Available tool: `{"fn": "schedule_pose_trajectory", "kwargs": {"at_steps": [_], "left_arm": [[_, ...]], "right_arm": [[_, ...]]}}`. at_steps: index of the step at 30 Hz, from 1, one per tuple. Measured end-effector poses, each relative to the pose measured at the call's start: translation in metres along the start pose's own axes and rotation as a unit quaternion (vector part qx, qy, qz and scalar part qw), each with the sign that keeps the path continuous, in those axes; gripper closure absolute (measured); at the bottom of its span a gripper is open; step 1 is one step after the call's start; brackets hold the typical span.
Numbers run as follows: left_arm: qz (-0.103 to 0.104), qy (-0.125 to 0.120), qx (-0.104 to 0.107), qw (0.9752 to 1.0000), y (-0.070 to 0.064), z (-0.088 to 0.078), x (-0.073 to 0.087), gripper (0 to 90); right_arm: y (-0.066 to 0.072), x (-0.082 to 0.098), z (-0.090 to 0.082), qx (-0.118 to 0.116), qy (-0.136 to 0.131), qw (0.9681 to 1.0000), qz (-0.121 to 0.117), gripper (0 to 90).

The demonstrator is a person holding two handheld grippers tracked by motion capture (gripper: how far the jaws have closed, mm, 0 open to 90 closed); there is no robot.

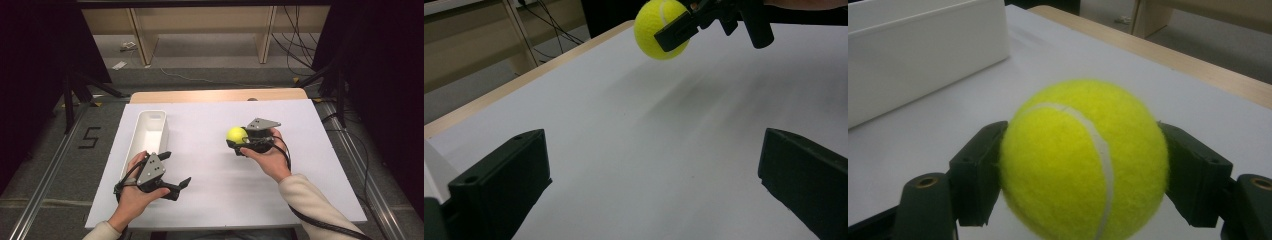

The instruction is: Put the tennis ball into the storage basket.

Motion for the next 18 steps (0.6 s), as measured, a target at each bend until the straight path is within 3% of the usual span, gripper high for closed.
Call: {"fn": "schedule_pose_trajectory", "kwargs": {"at_steps": [18], "left_arm": [[0.001,0.0,0.001,1.0,-0.0005,0.0,0.0001,0.0]], "right_arm": [[0.0062,-0.0015,0.0034,-0.005,0.0,1.0,-0.004,26.4]]}}
Point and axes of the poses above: each handheld gripper's, and its own axes: z roughly forward along the jaws, x roughly out of its underside, y roughly to its left, the point moved 10 cm from there along z, roughly forward along the jaws, and after that the axes turned 2 degrees about -z, right-handed, at the moved point
